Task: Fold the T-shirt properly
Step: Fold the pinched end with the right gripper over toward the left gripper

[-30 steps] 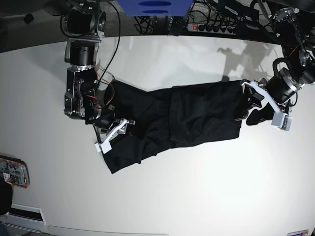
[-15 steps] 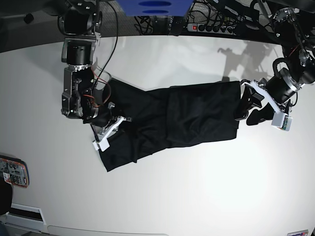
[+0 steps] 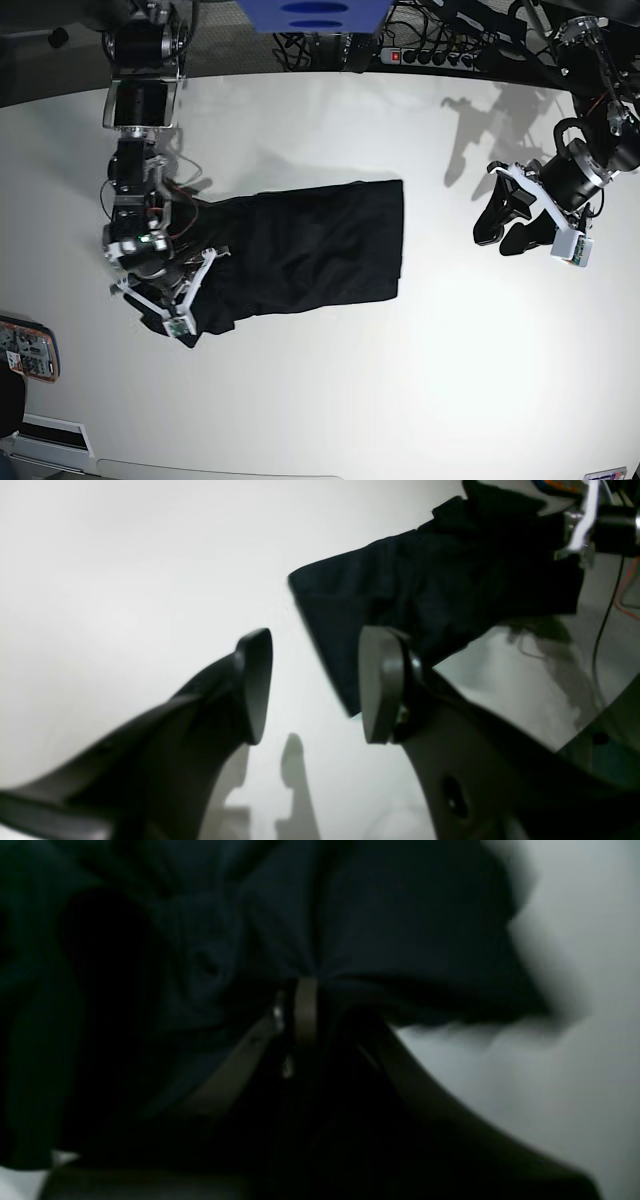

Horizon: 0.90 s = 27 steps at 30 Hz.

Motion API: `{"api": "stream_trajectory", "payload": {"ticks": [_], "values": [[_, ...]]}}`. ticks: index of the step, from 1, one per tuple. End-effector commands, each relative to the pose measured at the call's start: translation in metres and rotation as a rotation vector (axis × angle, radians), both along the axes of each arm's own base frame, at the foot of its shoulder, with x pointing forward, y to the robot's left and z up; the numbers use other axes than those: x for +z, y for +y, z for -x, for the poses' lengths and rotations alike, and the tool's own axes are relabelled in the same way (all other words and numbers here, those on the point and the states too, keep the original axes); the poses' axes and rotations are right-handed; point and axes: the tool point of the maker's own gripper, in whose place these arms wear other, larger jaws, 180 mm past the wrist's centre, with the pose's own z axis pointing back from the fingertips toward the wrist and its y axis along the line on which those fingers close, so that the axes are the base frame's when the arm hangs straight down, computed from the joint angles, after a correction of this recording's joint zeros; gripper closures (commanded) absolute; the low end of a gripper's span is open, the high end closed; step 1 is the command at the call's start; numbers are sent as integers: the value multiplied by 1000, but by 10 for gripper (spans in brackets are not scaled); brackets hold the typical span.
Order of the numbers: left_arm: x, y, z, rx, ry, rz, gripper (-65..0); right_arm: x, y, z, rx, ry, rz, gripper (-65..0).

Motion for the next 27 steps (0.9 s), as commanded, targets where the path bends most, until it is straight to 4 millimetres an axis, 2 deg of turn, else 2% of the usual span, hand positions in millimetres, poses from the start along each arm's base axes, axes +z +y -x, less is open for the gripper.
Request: {"api": "stream_trajectory", "payload": {"ticks": [1,4,8,16,22,27], "values": [[12,-1,-4,-7,-44,9,-281,29,6,-18,30,-103,56,0],[12,-1,-4,-7,-44,9,-281,30,34,-7,111,-120,263,0],[12,-2,-3,-8,-45,13,-281,42,54,1,132,-164,476,0],[11,-2,-3,-7,-41,14,-281,57,118,18,279,-242,707,0],[10,-4,-3,-3,-42,23,-281,26,146,38,445,-206,925,0],[10,-4,-3,-3,-42,23,-281,3,169,51,558,-186,969,0]]}}
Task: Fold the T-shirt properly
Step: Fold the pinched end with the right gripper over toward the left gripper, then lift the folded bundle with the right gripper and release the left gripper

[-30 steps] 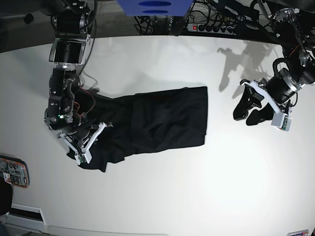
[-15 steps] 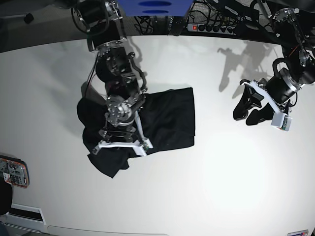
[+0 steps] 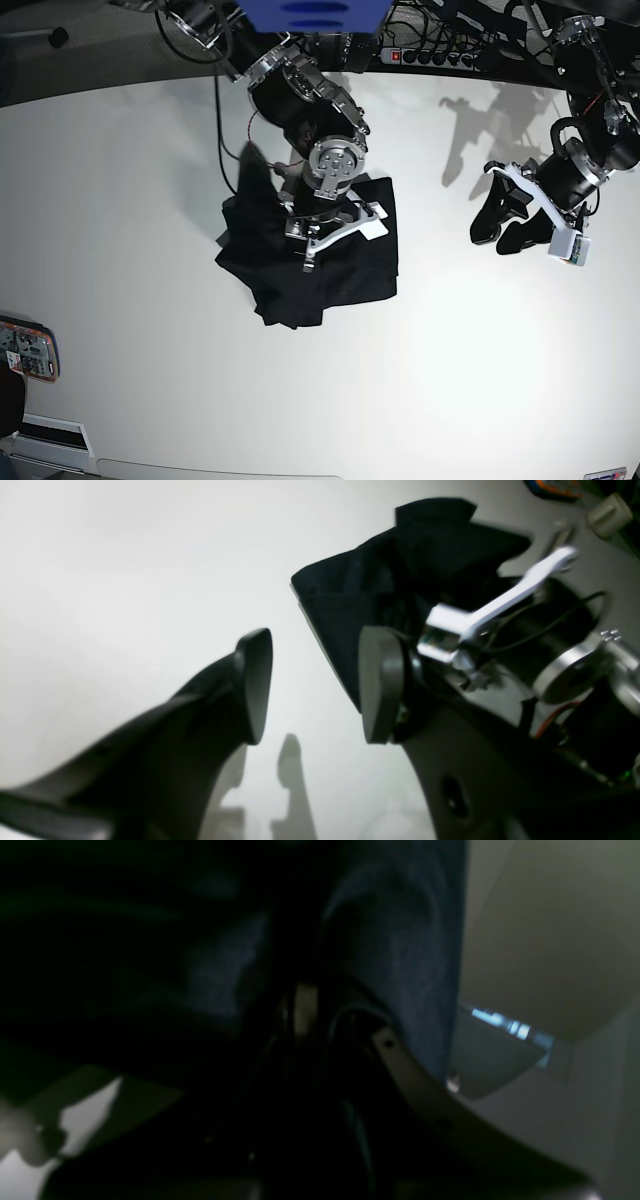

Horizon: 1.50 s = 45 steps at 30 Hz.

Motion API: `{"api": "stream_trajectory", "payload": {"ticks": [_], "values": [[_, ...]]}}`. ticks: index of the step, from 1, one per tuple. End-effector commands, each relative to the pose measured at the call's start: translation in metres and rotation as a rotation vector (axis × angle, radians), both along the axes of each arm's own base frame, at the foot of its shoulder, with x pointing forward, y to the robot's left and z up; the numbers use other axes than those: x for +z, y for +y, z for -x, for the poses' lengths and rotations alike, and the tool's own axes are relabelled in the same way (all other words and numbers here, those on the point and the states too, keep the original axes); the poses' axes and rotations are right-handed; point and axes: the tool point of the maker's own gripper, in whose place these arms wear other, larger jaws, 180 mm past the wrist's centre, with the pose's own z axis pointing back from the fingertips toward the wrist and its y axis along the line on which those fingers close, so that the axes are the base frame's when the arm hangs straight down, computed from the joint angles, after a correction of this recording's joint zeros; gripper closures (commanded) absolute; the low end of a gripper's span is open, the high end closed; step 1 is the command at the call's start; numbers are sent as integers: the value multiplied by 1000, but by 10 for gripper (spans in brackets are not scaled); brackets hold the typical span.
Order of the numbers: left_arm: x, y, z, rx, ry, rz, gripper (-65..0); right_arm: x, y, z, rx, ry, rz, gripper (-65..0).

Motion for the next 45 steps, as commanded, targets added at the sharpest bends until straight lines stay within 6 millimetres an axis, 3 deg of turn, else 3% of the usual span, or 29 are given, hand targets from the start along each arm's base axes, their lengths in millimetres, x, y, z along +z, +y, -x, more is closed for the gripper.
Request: {"api": "stream_trajectory", "payload": {"ticks": [1,6,9,17,29,33,40,45], "values": [[12,0,-4,-4,-44,8,-281,12,8,-7,12,-45,-3,0],[11,0,-3,-4,-43,10,-281,-11,27,7,98,8,59,0],[11,0,-3,-4,-43,10,-281,1,36,-6,124,-36,87,0],[10,0,-3,-4,-40,8,-281,1,31,-22,115,-48,158,0],[7,-7,-1,-23,-27,17,-281,70,73,-21,202,-219,3,0],[5,-16,-1,-48,-22,24,-281,67,89,-11,263,-214,-5,0],[6,-15,-2,-46,-25,23,-281,38,107,17,344,-132,-4,0],[4,-13,-2,-41,-22,5,-284,21,127,36,404,-20,-111,-252]]}}
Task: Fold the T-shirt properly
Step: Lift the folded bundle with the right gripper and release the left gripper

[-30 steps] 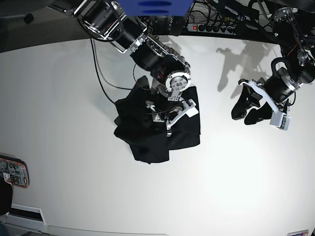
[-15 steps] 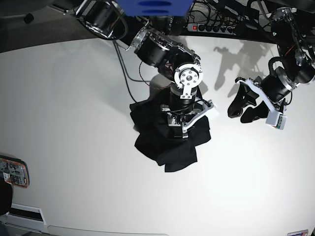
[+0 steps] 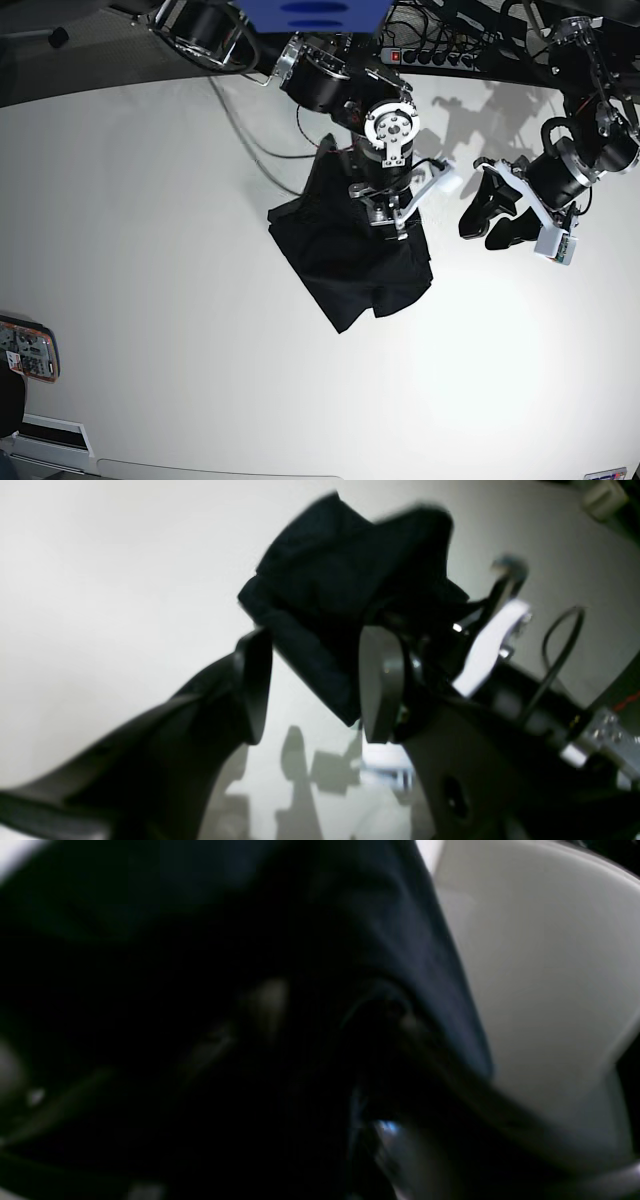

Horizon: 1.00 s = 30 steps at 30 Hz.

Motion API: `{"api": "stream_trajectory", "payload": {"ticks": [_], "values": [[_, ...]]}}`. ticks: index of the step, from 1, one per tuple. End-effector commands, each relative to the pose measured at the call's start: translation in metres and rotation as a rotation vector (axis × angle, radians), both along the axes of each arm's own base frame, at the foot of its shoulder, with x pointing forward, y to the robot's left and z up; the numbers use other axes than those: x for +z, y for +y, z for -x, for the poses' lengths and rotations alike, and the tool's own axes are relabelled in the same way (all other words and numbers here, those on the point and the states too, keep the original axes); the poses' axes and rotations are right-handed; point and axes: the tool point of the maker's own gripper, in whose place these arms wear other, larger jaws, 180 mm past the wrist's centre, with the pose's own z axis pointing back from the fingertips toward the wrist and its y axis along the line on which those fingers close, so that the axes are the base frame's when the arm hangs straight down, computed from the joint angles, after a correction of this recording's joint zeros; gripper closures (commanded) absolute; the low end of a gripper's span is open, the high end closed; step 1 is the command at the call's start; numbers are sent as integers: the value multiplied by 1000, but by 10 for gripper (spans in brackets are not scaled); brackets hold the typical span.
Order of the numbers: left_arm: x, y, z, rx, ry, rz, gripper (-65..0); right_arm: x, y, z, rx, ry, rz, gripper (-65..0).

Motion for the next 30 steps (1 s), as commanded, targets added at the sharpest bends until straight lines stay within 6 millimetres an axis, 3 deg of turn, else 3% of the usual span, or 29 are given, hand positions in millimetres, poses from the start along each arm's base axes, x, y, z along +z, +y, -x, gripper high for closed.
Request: {"api": "stream_trajectory", "payload": {"ticks": [1,5,7,13,15,18,20,27,30], "values": [[13,-1,-4,-4,-48,13,-284,17,18,-1,27,-19,-71,-294],[13,-1,-5,-6,-49,13,-284,16,35,8,97,18,-139,-437],[13,0,-5,-1,-50,12,-284,26,47,10,141,10,-196,-478],[13,0,-5,-3,-50,13,-282,111,89,23,348,-91,-501,-490],[13,1,-4,0,-49,12,-282,132,80,11,326,-129,-561,-490],[13,1,-5,1,-50,10,-282,143,53,-18,230,-171,-590,-490],[12,0,-4,-2,-47,11,-282,143,34,-36,160,-185,-591,-490],[14,0,-5,-4,-51,11,-282,141,-13,-72,6,-216,-586,-491],[14,11,-5,29,-56,-19,-281,140,-26,-80,-36,-223,-585,-491]]}}
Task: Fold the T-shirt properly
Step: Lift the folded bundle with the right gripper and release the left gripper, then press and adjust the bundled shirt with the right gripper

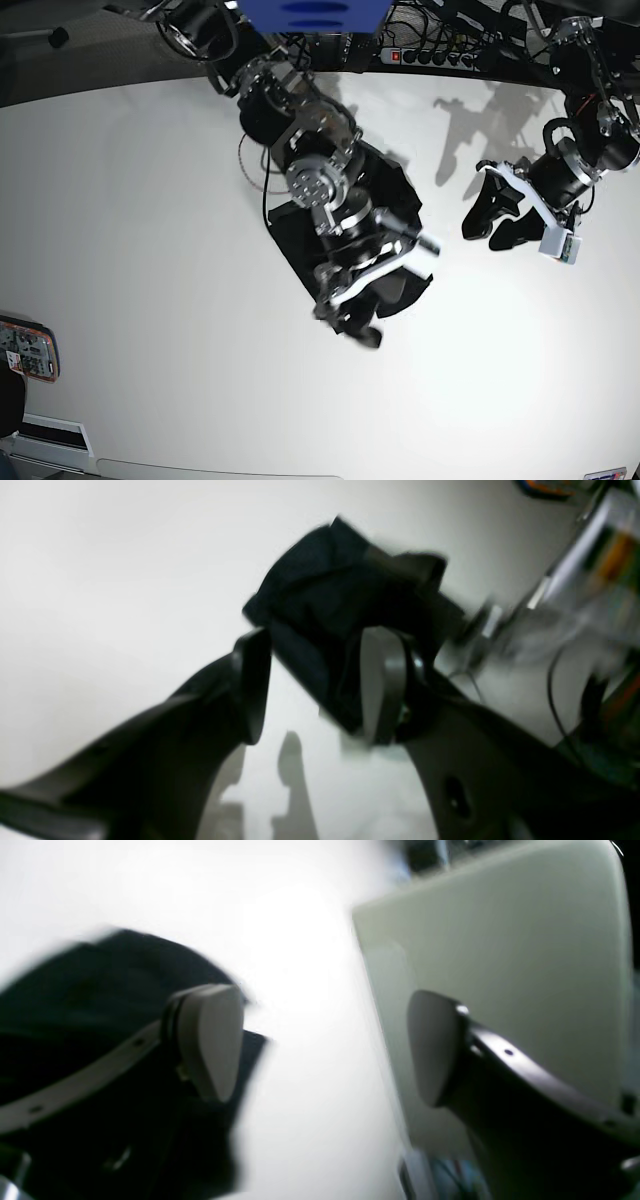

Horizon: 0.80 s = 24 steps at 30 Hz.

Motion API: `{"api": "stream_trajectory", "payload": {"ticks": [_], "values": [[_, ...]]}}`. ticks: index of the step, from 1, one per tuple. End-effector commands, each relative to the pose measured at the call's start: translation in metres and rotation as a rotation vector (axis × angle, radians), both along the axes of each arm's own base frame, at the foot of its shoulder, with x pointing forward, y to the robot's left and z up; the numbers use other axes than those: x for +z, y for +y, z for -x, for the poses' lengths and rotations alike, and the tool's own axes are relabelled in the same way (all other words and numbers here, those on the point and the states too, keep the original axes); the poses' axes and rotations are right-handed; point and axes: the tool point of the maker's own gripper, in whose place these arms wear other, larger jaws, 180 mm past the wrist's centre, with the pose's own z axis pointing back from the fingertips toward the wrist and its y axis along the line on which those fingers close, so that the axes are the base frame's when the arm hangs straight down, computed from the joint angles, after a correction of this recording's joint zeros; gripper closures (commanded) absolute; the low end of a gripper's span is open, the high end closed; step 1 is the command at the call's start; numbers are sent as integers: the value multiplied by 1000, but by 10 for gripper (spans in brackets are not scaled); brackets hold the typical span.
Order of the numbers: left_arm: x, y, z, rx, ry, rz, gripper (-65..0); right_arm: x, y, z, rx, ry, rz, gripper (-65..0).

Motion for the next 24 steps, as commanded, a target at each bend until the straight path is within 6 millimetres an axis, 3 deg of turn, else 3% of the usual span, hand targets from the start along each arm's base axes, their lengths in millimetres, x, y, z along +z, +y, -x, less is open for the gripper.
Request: {"api": "stream_trajectory", "payload": {"ticks": [1,4,8,16,24], "values": [[16,10,-8,25,-65,-28,-281,20,0,-7,-11,-50,-35,-491],[16,30,-13,90,-112,-128,-281,17,-11,-13,-43,-43,-32,-491],[12,52,-3,116,-160,-278,-281,14,-36,-25,-116,-32,-37,-492],[1,89,46,166,-124,-348,-281,6,-74,-37,-222,56,-186,-492],[-21,94,74,180,-24,-355,-281,28,-112,-39,-317,1,-233,-492]]}}
